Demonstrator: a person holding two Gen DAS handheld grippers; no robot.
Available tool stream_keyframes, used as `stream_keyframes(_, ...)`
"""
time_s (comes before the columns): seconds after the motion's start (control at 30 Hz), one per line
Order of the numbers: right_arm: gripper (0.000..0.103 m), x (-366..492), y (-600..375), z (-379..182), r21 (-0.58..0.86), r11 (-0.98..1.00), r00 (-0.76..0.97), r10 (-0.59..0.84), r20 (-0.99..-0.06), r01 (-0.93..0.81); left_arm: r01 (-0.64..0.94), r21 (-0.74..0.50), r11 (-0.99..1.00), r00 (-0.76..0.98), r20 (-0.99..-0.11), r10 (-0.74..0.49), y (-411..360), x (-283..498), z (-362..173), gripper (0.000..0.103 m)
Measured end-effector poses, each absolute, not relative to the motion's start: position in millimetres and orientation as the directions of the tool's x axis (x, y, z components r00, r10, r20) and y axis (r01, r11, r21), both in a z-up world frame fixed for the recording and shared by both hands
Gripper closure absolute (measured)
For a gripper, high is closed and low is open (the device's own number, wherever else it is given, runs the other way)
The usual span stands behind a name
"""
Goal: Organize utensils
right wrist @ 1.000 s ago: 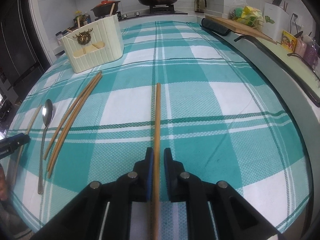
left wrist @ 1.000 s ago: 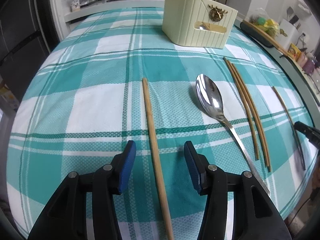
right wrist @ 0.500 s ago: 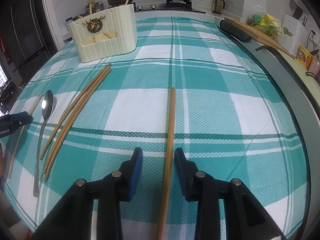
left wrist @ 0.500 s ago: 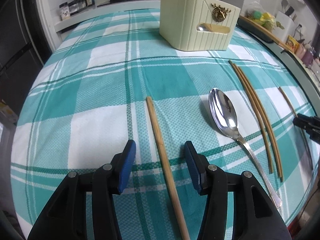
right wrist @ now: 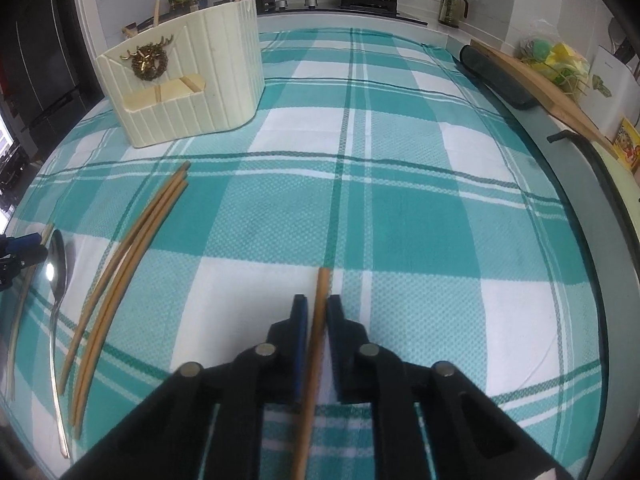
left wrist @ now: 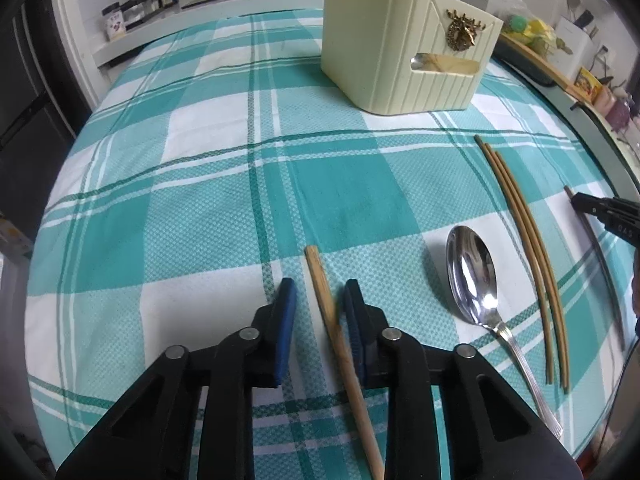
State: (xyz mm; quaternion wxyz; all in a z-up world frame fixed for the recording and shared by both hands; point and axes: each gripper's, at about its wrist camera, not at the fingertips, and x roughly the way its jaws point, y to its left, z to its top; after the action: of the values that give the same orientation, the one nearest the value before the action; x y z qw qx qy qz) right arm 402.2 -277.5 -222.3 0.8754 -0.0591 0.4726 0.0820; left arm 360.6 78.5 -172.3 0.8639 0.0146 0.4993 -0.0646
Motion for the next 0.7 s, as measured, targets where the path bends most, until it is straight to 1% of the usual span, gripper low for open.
stream_keyframes(0.03, 0.096, 405, -277, -222, -0.021, 0.981, 0.543, 0.089, -0.835, -0.192, 0.118, -0.042, 0.992, 0.496, -0.863, -0.096, 80, 362, -172, 0.091)
stream_keyframes(0.07, 0.097, 407, -278, -222, -0.019, 0.982, 0.546, 0.087, -0.833, -0.186, 0.109, -0.053, 0.993, 0.498, -0.861, -0.101, 83, 362, -172, 0.094)
stream_keyframes(0.17, 0.097, 412, -277, -223, -0.01, 0.985, 0.555, 0.088, -0.827, -0.17, 0.085, -0.086, 0.993, 0.501, -0.857, -0.118, 88, 364, -170, 0.098)
stream_keyframes(0.27, 0.097, 412, -281, -214, 0.049, 0.986, 0.566, 0.133, -0.814, -0.161, 0.068, -0.102, 0.992, 0.525, -0.842, -0.122, 90, 357, -159, 0.098)
stream_keyframes(0.37, 0.097, 403, -283, -193, 0.087, 0.981, 0.594, 0.173, -0.785, -0.171, 0.063, -0.116, 0.991, 0.566, -0.814, -0.132, 91, 347, -137, 0.098)
stream_keyframes(0.57, 0.097, 370, -286, -131, 0.147, 0.963, 0.667, 0.264, -0.696, -0.227, 0.087, -0.146, 0.985, 0.675, -0.719, -0.166, 89, 317, -73, 0.098)
stream_keyframes(0.7, 0.097, 337, -286, -90, 0.157, 0.948, 0.719, 0.313, -0.62, -0.277, 0.116, -0.153, 0.981, 0.738, -0.648, -0.188, 85, 295, -33, 0.098)
